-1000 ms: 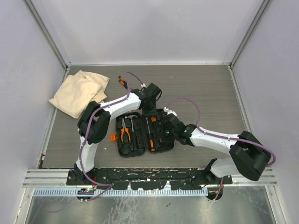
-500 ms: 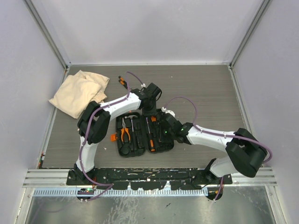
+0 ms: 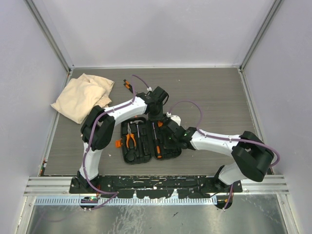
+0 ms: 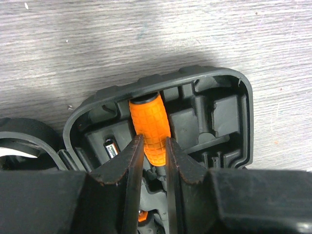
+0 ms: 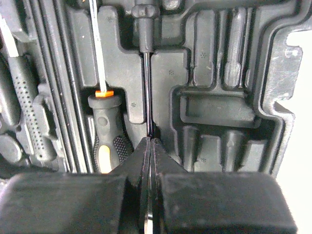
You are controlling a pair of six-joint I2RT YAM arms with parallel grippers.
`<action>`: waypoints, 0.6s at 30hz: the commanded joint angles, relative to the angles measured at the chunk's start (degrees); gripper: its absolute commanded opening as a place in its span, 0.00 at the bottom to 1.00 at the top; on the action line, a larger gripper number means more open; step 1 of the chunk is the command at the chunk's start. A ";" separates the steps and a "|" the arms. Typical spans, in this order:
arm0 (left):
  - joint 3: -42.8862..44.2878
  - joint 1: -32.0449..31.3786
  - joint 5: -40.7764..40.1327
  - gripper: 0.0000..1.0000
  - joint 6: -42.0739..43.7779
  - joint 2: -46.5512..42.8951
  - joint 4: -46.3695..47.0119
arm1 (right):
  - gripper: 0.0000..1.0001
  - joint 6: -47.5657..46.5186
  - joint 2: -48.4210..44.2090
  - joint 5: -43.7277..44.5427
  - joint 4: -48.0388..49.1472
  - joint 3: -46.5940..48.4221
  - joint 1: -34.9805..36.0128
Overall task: Sort the tools into containers
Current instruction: Adjust the screwdriver in the storage box.
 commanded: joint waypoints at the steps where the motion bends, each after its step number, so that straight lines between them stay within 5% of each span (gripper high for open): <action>1: -0.55 -0.37 0.96 0.23 -1.00 1.84 0.81 | 0.01 3.63 6.47 4.23 -3.99 -4.88 2.01; 8: -0.23 -0.35 1.35 0.23 -1.00 2.35 0.53 | 0.01 7.58 9.37 6.42 -3.39 -7.21 5.58; 18: 0.21 -0.35 1.14 0.25 -0.14 -0.63 0.17 | 0.01 2.56 -4.59 9.93 -5.98 -3.28 5.04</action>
